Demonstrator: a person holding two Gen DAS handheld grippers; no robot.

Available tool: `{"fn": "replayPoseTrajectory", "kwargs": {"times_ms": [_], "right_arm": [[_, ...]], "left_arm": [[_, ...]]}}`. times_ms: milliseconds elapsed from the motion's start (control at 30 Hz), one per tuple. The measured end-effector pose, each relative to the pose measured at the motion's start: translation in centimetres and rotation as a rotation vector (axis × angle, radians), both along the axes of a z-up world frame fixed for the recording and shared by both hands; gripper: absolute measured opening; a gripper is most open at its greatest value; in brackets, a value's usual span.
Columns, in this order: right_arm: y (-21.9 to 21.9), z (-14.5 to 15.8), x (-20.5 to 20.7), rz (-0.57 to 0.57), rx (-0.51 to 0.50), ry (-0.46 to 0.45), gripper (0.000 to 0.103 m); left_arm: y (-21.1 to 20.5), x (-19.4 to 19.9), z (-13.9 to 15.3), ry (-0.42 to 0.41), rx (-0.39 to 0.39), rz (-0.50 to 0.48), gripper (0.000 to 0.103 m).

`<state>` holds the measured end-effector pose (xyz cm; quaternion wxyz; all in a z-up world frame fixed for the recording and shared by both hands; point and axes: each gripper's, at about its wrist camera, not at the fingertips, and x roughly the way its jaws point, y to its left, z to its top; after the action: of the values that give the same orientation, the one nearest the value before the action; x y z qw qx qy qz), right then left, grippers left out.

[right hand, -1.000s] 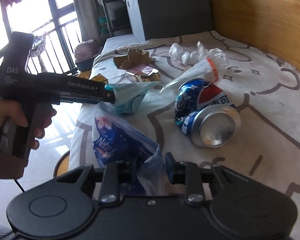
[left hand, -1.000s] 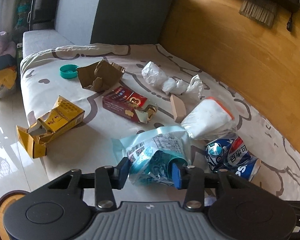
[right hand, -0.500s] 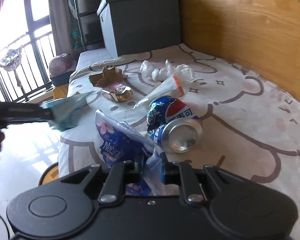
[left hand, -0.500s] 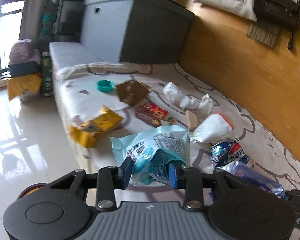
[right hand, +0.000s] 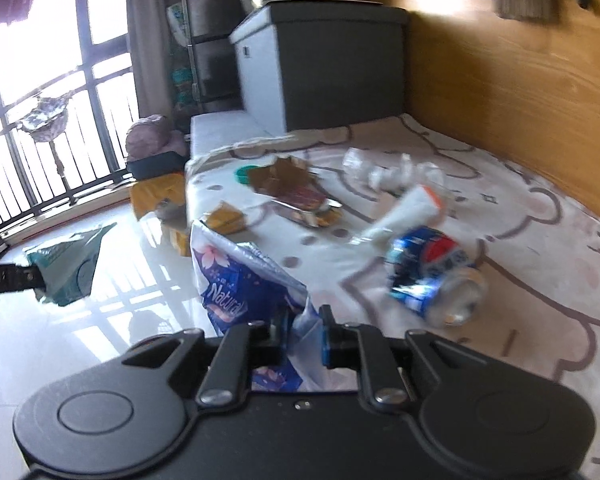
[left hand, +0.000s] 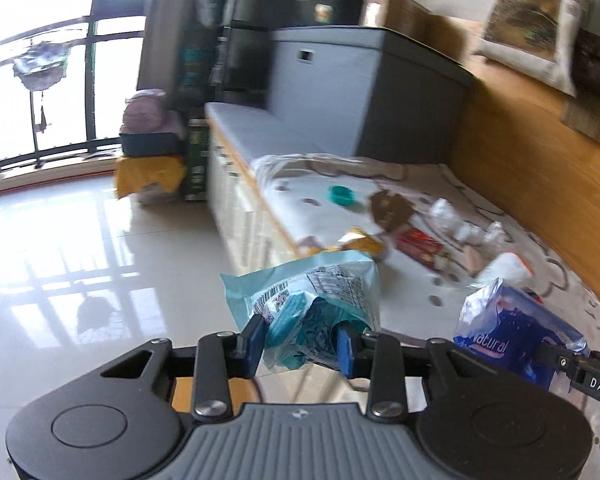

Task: Collect trash
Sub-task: 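Carry the teal wrapper and blue bag in both grippers over the yellow wastebasket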

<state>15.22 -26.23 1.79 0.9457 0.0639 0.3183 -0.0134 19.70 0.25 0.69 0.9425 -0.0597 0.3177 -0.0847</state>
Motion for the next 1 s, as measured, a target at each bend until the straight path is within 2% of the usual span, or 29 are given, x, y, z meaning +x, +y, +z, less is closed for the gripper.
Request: {"fn": "replayPoseTrajectory", "kwargs": {"times_ms": [233, 533, 833, 1000], "right_arm": [[5.0, 0.5, 1.9, 0.062, -0.011, -0.002, 0.015], [9.9, 0.0, 4.8, 0.092, -0.003, 0.009, 0.015], [14.9, -1.3, 11.9, 0.139, 0.041, 0.023, 0.015], [18.1, -5.2, 16.2, 0.174, 0.066, 0.066, 0.015]], "left_arm": [[3.7, -1.0, 0.2, -0.002, 0.021, 0.080, 0.038], [6.8, -0.3, -1.0, 0.007, 0.003, 0.132, 0.038], [9.5, 6.1, -2.4, 0.009, 0.000, 0.184, 0.038], [11.2, 9.5, -6.6, 0.083, 0.020, 0.214, 0.038]]}}
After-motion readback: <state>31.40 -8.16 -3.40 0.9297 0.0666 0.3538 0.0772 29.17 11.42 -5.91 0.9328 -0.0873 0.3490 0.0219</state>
